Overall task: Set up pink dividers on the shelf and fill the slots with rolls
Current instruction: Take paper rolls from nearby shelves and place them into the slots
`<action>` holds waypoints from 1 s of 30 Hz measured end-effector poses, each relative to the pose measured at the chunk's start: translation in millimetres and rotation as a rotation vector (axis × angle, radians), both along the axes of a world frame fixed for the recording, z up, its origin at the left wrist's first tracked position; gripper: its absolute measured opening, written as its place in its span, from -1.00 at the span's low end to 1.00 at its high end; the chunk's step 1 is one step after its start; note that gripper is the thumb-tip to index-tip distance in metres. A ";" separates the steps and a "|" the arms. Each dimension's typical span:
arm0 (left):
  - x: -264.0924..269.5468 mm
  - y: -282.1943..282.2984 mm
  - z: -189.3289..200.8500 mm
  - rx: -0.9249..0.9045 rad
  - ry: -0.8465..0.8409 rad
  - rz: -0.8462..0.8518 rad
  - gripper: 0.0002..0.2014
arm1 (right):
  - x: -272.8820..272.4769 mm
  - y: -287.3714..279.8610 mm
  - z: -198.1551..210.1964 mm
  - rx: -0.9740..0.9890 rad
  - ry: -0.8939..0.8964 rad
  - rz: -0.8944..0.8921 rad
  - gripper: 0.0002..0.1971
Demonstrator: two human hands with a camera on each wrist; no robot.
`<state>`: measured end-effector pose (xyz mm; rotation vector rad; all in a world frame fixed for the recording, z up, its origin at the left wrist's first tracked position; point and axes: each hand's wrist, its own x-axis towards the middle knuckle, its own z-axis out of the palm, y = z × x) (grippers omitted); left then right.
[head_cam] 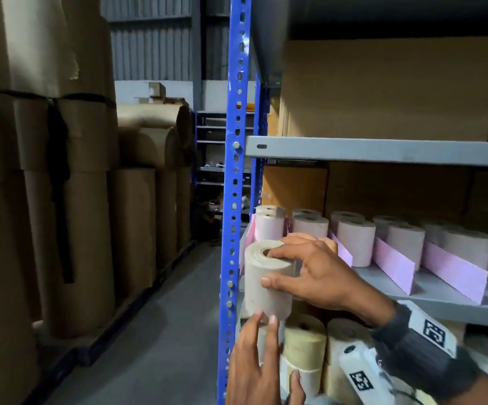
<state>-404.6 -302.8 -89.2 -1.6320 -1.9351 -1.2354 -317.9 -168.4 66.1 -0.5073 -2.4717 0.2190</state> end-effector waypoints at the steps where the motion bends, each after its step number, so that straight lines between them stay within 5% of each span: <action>1: -5.8 8.9 1.5 -0.034 0.003 -0.006 -0.33 | -6.3 8.4 1.7 -0.007 -0.003 -0.004 -0.40; 8: -31.1 50.4 7.4 -0.109 0.001 0.001 -0.28 | -37.7 55.7 0.3 -0.075 -0.025 -0.083 -0.26; 14: -42.0 78.0 -1.1 -0.116 0.083 0.031 -0.20 | -51.5 83.7 -4.2 -0.157 -0.019 -0.104 -0.37; 30: -48.6 114.4 1.6 -0.216 0.215 0.188 -0.21 | -71.6 121.6 3.8 0.087 -0.199 -0.273 -0.54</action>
